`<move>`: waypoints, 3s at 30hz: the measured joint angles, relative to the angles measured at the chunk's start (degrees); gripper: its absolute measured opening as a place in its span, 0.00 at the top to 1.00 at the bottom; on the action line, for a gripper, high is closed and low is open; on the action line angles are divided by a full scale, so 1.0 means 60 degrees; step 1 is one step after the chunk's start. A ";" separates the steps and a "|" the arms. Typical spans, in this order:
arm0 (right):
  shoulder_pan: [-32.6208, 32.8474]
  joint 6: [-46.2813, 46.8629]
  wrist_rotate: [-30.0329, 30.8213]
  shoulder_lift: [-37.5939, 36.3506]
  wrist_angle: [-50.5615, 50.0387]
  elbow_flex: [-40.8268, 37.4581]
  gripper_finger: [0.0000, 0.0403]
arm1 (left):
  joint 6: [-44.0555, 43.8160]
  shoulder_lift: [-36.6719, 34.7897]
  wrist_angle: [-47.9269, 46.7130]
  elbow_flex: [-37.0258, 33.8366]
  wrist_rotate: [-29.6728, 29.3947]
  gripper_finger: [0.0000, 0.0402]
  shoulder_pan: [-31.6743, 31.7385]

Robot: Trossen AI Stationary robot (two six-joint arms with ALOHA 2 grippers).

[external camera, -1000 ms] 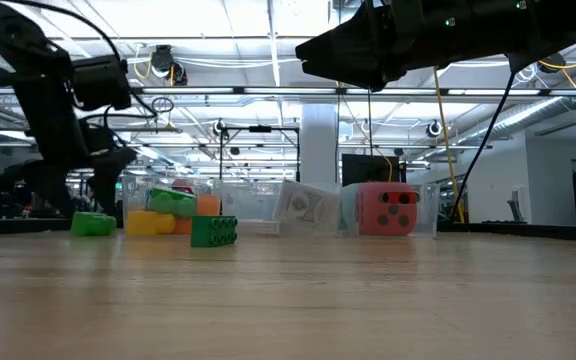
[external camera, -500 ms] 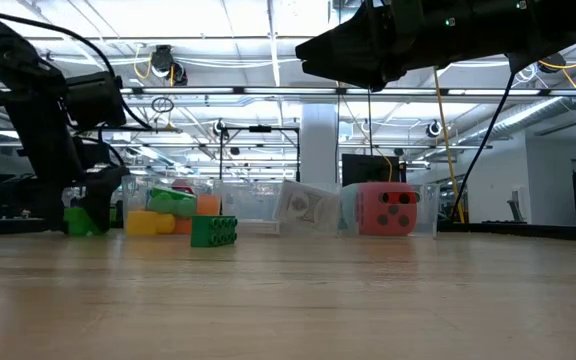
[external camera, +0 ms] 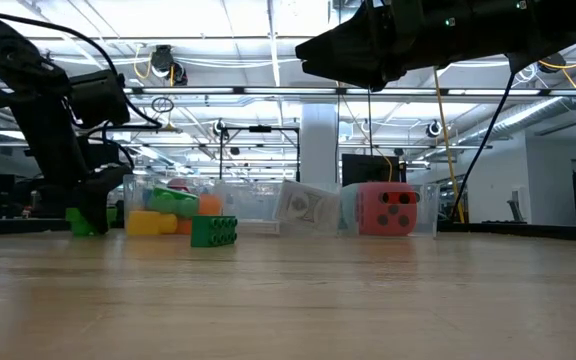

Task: Pick & Place Toys
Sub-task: Put the green game piece into the left transparent bin

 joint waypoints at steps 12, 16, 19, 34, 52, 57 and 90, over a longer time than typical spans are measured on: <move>0.0000 0.0001 0.0002 0.0000 -0.0003 0.0000 0.48 | 0.0051 -0.0855 -0.0385 0.0148 0.0025 0.66 0.0018; 0.0000 0.0001 0.0002 0.0000 -0.0003 0.0000 0.48 | 0.0090 -0.1586 -0.1428 0.0822 -0.0216 0.66 0.0018; 0.0000 0.0001 0.0002 0.0000 -0.0003 0.0000 0.48 | 0.0104 -0.2069 -0.1952 0.1416 -0.0447 0.66 -0.0020; 0.0000 0.0001 0.0002 0.0000 -0.0003 0.0000 0.48 | 0.0846 0.0078 0.3113 0.1608 0.0341 0.66 -0.1453; 0.0000 -0.0073 0.0004 0.0000 -0.0010 0.0000 0.48 | 0.2951 -0.0610 0.3223 0.2073 0.0931 0.05 -0.1606; 0.0000 -0.0072 0.0005 0.0000 -0.0010 0.0000 0.48 | 0.2081 -0.0896 0.3588 0.2229 0.2273 0.15 -0.2705; -0.0004 -0.0079 0.0023 -0.0004 0.0066 0.0000 0.48 | -0.0854 0.7110 0.8546 0.2242 -0.2980 0.26 -0.6863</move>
